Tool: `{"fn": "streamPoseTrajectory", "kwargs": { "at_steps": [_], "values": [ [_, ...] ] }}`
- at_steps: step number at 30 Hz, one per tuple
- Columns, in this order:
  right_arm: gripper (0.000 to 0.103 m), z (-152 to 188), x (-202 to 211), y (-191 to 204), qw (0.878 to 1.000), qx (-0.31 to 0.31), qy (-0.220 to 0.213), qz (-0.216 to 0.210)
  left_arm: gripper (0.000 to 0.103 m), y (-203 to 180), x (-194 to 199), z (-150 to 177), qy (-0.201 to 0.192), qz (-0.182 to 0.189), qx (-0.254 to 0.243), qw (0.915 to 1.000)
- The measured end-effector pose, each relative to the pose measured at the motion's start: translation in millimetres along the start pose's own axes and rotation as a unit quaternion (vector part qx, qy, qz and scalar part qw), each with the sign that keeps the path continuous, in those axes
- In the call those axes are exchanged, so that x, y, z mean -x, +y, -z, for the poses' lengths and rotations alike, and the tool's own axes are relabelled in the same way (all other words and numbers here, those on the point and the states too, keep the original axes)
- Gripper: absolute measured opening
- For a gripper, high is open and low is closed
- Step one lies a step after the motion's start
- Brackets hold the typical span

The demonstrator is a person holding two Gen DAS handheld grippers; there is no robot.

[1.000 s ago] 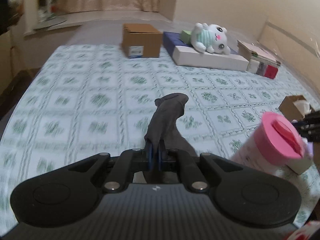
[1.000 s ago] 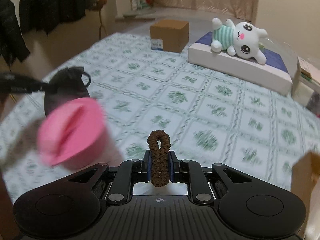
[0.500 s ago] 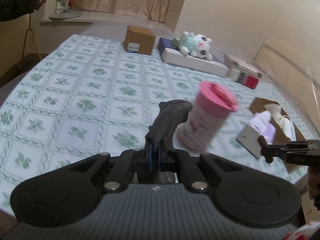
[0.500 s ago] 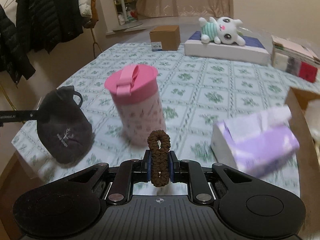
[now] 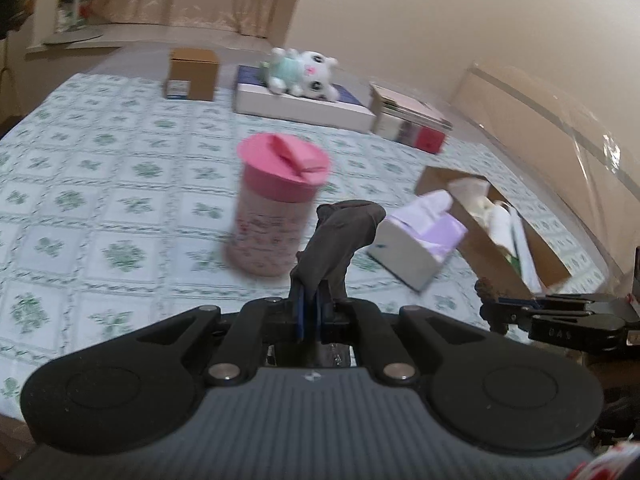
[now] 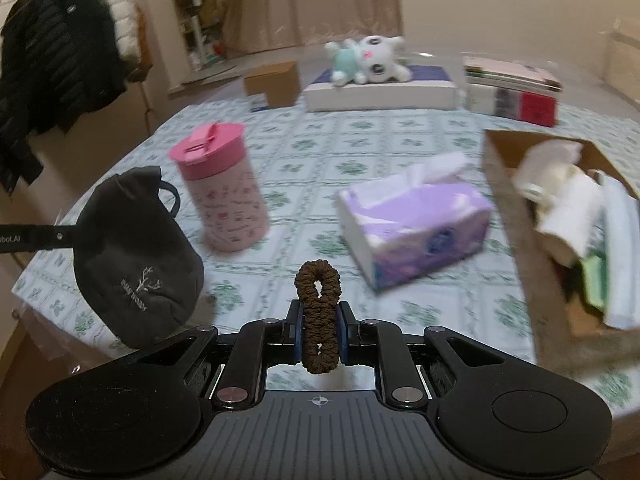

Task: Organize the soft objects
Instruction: 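Carry the pouch and scrunchie over the cardboard box with both grippers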

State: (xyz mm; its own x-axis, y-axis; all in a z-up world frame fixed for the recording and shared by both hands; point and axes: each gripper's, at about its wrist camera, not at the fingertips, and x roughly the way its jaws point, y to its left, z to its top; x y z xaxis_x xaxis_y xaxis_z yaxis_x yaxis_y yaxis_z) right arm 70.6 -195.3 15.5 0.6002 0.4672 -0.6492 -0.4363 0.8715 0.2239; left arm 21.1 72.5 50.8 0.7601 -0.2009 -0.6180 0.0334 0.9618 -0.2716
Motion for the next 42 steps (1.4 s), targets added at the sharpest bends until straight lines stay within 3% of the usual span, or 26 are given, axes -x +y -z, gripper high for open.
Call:
{"fn": "streamPoseTrajectory", "kwargs": {
  "at_steps": [16, 30, 42],
  "values": [
    [0.017, 8.7, 45.4, -48.3, 0.997, -0.047, -0.039, 0.037, 0.004, -96.1, -35.3, -8.6, 0.032, 0.070, -0.072, 0.9945],
    [0.017, 13.5, 65.1, -75.3, 0.994, -0.072, -0.051, 0.060, 0.004, -135.4, -54.7, -19.6, 0.041, 0.106, -0.102, 0.9883],
    [0.017, 3.0, 93.2, -124.4, 0.986, -0.100, -0.084, 0.103, 0.004, -205.1, -88.9, -64.2, 0.026, 0.163, -0.140, 0.9763]
  ]
}}
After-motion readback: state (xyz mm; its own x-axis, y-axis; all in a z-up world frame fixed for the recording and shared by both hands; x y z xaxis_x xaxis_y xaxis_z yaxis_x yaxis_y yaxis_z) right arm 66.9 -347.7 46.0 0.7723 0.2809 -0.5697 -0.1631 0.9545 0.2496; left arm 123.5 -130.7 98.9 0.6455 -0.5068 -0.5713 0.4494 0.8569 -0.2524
